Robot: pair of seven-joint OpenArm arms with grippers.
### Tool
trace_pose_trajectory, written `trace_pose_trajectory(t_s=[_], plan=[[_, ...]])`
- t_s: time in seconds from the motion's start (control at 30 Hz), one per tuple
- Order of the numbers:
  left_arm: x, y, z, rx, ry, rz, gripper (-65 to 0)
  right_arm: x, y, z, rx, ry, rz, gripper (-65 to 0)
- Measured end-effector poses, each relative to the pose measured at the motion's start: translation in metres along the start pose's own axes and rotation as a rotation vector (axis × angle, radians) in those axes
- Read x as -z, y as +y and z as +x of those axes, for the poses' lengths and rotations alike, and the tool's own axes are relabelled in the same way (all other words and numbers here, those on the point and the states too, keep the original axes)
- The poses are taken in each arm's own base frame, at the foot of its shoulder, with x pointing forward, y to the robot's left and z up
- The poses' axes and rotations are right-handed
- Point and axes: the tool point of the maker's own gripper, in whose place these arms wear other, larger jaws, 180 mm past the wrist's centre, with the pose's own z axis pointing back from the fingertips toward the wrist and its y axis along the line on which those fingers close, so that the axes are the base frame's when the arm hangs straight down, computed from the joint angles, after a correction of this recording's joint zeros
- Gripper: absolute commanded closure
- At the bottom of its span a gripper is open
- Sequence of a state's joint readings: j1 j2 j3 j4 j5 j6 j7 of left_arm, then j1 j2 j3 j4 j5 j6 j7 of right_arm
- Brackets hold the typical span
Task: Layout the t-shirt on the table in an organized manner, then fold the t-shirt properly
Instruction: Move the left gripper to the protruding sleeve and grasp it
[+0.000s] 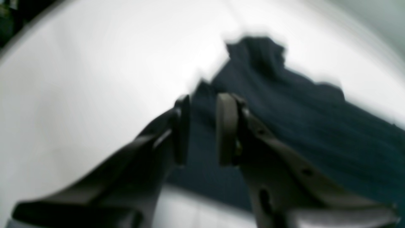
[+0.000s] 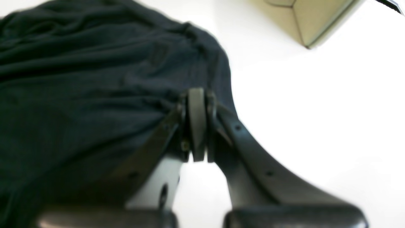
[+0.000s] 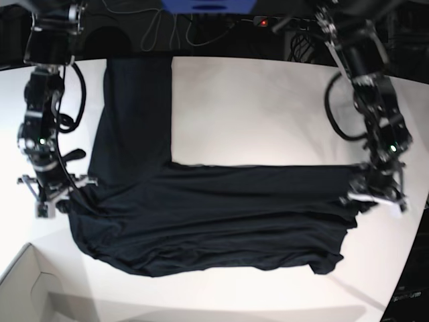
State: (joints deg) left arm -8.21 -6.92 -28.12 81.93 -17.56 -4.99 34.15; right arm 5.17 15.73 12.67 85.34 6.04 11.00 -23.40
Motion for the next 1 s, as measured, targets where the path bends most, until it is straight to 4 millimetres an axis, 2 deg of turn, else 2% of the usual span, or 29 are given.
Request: trace_pose_trajectory(t_s=[0.1,0.17,0.23,0.3,0.33,0.43,0.5,0.57,0.73,0.87,1.0], plan=[[-0.027,-0.029,-0.053,0.025,0.108,-0.051,-14.8,-0.026,-0.016,-0.023,-0.003,0.038,-0.047,0.0],[-0.041,-0.058,-0.087,0.056,0.181,-0.122,-14.8,-0.044,-0.022,-0.042,0.017,0.065,-0.074,0.0],[-0.054,-0.094,-0.122,0.097,0.261,-0.214,-14.8,-0.060,-0.021,-0.060,0.038,0.105,-0.087,0.0],[-0.072,-0.130,-0.150,0.148,0.323,-0.318,-15.9,-0.072,-0.015,-0.065,0.049,0.106,-0.083,0.0],[-0.080,-0.146,-0.161,0.178,0.343,-0.364,-18.6,-0.077,-0.011,-0.065,0.042,0.102,-0.069,0.0],[-0.102,-0.183,-0.187,0.243,0.395,-0.480,-30.7,-0.087,-0.003,-0.062,0.028,0.084,-0.031,0.0],[-0.115,-0.202,-0.200,0.275,0.419,-0.539,-36.2,-0.091,-0.001,-0.064,0.029,0.086,-0.019,0.0],[-0.125,-0.219,-0.210,0.297,0.437,-0.593,-36.5,-0.094,-0.003,-0.067,0.037,0.093,-0.030,0.0],[-0.138,-0.239,-0.237,0.369,0.498,-0.665,-37.0,-0.097,-0.004,-0.073,0.035,0.107,-0.030,0.0],[-0.149,-0.266,-0.264,0.455,0.548,-0.755,-37.0,-0.103,-0.002,-0.085,0.035,0.140,-0.027,0.0],[-0.162,-0.289,-0.282,0.518,0.560,-0.839,-37.0,-0.102,-0.002,-0.083,0.034,0.132,-0.027,0.0]])
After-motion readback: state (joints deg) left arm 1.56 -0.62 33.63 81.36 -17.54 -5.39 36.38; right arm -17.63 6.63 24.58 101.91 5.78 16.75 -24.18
